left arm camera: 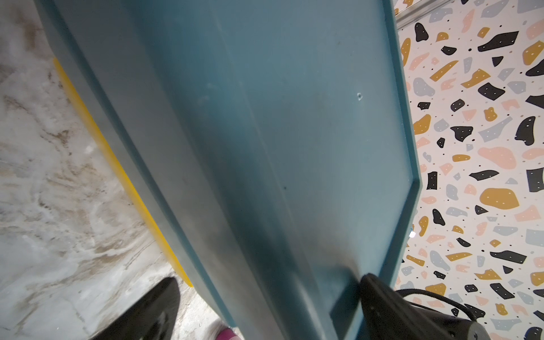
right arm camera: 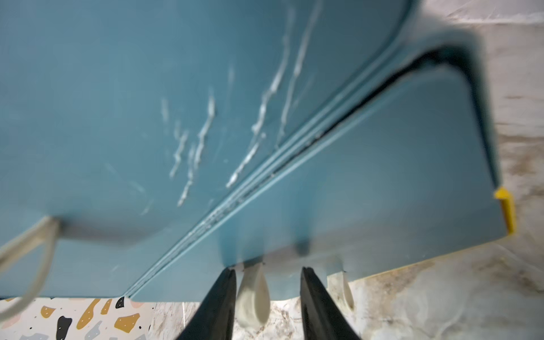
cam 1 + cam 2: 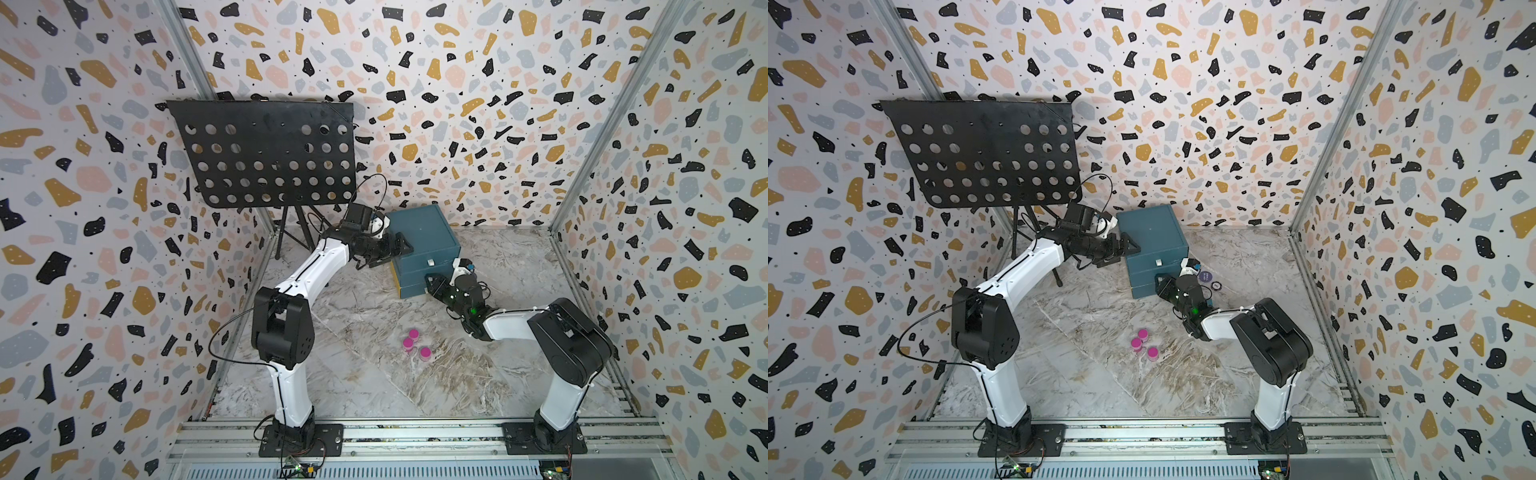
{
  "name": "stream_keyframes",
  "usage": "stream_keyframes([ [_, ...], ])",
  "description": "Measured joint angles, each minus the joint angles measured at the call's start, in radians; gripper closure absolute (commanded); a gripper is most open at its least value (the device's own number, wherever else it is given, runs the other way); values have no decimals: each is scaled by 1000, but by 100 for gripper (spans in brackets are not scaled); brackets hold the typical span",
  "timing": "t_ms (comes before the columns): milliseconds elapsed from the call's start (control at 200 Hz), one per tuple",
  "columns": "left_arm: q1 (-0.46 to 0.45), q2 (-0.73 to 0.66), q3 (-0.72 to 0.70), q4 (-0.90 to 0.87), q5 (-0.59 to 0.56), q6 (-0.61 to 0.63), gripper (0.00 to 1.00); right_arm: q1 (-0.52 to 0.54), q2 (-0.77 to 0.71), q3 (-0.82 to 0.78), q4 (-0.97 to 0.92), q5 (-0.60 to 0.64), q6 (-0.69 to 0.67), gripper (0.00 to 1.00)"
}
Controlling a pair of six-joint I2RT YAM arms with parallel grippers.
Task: Put the paint cans in the drawer according to color
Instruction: Close the drawer in the storage box, then open the drawer in the storage box.
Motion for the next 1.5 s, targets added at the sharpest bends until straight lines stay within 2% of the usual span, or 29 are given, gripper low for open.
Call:
stream_keyframes([
  [340, 0, 0, 0, 0, 1, -2, 2, 0, -10, -166, 68, 2, 16, 53],
  [516, 0, 0, 0, 0, 1, -3, 2, -1, 19, -161, 89, -6, 25, 51],
  [871, 0, 0, -3, 4, 5, -3, 2, -1, 179, -77, 152, -37, 69, 51],
  [1061, 0, 0, -3, 4, 5, -3, 2, -1, 217, -40, 189, -40, 78, 55],
  [1146, 0, 0, -3, 4, 5, -3, 2, -2, 231, -26, 199, -39, 80, 61],
  [1257, 0, 0, -3, 4, 5, -3, 2, -3, 234, -21, 205, -39, 80, 81],
  [1412, 0, 0, -3, 4, 5, -3, 2, -3, 232, -11, 190, -45, 70, 99],
  [1502, 0, 0, -3, 4, 5, -3, 2, -3, 213, -11, 159, -45, 60, 100],
])
